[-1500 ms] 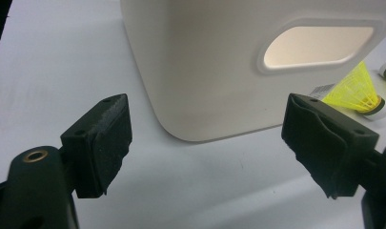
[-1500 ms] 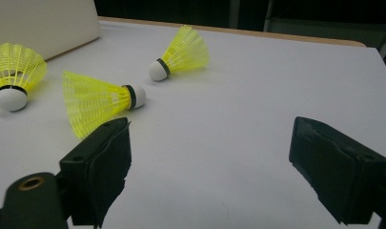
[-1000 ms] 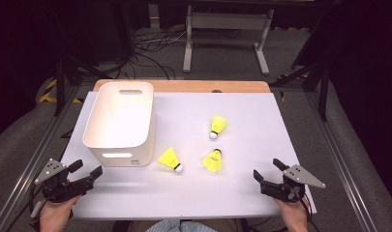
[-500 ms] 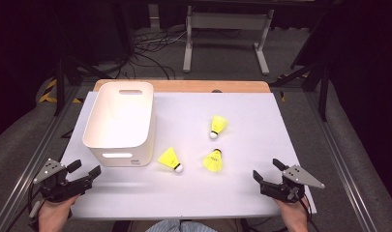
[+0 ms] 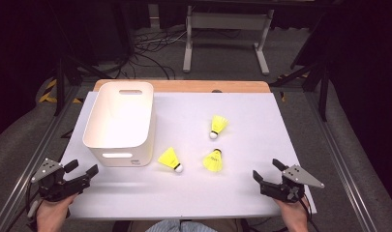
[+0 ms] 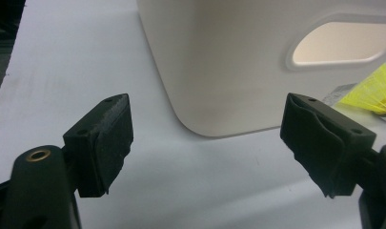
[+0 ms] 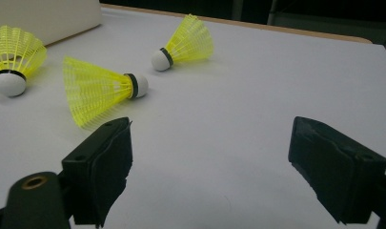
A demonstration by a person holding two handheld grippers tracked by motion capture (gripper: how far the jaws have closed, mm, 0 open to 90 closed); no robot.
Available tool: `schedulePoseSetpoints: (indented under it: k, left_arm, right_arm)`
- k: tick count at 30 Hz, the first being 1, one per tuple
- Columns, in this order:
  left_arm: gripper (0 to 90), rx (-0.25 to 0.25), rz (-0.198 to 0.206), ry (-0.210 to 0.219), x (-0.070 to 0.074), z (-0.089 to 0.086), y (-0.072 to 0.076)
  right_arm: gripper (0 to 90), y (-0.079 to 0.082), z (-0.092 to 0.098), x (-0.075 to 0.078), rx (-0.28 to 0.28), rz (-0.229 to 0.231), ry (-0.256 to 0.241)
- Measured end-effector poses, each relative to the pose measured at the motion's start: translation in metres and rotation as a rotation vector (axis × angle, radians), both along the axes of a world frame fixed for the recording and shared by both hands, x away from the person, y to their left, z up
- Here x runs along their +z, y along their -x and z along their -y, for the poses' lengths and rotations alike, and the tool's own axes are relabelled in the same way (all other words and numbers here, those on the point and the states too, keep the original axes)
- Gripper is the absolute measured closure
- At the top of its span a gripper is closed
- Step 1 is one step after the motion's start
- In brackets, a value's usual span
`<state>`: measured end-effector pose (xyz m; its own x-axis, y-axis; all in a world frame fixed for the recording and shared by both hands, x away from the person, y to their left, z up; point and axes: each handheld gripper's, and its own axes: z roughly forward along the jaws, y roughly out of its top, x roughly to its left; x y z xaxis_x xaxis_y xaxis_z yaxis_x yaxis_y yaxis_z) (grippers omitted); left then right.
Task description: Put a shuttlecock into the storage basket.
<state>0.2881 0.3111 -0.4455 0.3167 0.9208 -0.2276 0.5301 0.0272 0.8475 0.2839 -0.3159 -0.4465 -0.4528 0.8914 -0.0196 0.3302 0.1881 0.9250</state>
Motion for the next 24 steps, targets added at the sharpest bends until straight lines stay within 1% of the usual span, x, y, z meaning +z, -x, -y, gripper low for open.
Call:
schedulePoseSetpoints:
  k: [4, 8, 12, 17, 24]
  left_arm:
    - [19.2, 0.019, -0.008, 0.0, -0.001, -0.004, -0.002]
    - [19.1, 0.036, -0.011, 0.01, -0.001, -0.007, -0.003]
    - [19.1, 0.048, -0.016, 0.009, 0.0, -0.008, -0.003]
    - [19.1, 0.066, -0.021, 0.018, 0.002, -0.011, -0.005]
    - [19.1, 0.078, -0.03, 0.003, 0.002, -0.013, -0.01]
  right_arm:
    - [15.1, 0.0, 0.0, 0.0, 0.001, 0.0, 0.0]
    - [15.1, 0.0, 0.0, 0.0, -0.002, -0.001, 0.001]
    - [15.1, 0.0, 0.0, 0.0, -0.003, -0.001, 0.002]
    - [15.2, 0.0, 0.0, 0.0, -0.001, 0.002, 0.003]
    - [15.3, 0.001, 0.0, 0.0, -0.002, 0.002, 0.003]
